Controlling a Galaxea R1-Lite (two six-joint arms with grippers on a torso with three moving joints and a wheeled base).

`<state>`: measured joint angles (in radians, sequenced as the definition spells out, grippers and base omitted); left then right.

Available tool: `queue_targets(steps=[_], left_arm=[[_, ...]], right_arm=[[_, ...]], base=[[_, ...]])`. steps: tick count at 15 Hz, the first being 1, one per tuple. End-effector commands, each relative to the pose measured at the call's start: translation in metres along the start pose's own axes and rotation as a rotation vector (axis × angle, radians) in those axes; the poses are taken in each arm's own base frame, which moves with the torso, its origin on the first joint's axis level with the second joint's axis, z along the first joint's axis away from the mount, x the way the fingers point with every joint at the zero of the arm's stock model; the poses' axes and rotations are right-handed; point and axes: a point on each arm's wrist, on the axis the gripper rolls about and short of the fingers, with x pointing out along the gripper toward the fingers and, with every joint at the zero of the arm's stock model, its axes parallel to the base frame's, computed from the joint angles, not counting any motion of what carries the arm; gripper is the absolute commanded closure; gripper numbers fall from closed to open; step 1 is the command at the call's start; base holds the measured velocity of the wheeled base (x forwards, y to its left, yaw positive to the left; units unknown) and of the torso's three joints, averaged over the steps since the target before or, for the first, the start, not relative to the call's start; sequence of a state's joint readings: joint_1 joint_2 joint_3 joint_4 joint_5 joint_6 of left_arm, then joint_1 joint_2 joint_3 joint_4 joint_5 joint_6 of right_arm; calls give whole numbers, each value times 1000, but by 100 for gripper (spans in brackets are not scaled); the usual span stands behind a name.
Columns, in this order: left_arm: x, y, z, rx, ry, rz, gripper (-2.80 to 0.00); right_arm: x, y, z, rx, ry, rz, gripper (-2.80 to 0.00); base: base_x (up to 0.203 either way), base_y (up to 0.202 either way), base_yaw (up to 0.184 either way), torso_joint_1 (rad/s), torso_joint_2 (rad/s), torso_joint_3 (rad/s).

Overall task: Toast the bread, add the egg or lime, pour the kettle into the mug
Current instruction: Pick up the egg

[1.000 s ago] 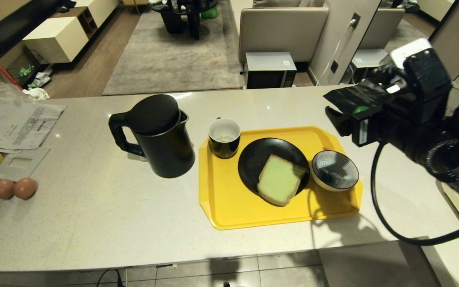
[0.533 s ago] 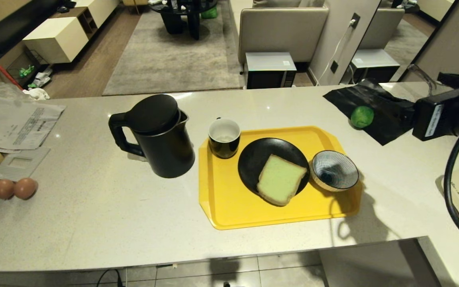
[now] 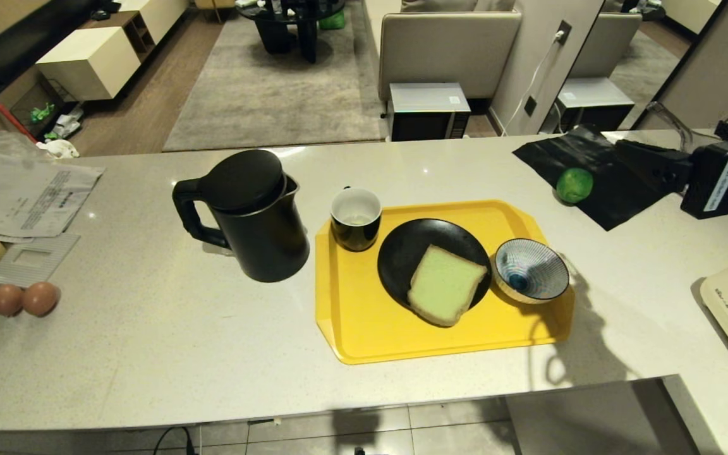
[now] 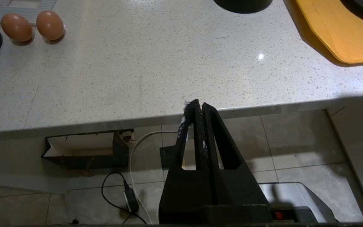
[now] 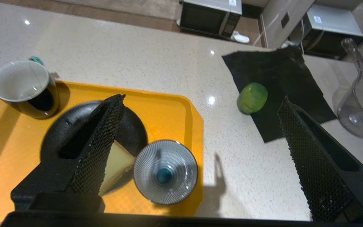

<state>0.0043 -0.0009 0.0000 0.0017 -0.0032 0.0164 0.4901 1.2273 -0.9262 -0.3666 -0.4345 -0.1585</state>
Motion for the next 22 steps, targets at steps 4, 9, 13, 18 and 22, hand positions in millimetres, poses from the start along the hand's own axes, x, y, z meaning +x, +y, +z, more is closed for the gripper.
queue_targets(steps=[4,9,13,18,22], left_arm=[[0,0,0,0,-1,0,0],[0,0,0,0,-1,0,0],[0,0,0,0,-1,0,0],[0,0,0,0,-1,0,0],[0,0,0,0,-1,0,0]], right_arm=[[-2,-3,-2,10,22,-11,-280],[4,2,-8,9,44,0,0],[7,4,-10,4,52,4,0],[-9,-9,-5,19,9,51,0],[-31,-42,-1,-2,-64,48,0]], base=[[0,0,0,0,0,0],[0,0,0,0,0,0],[0,0,0,0,0,0],[0,0,0,0,0,0],[0,0,0,0,0,0]])
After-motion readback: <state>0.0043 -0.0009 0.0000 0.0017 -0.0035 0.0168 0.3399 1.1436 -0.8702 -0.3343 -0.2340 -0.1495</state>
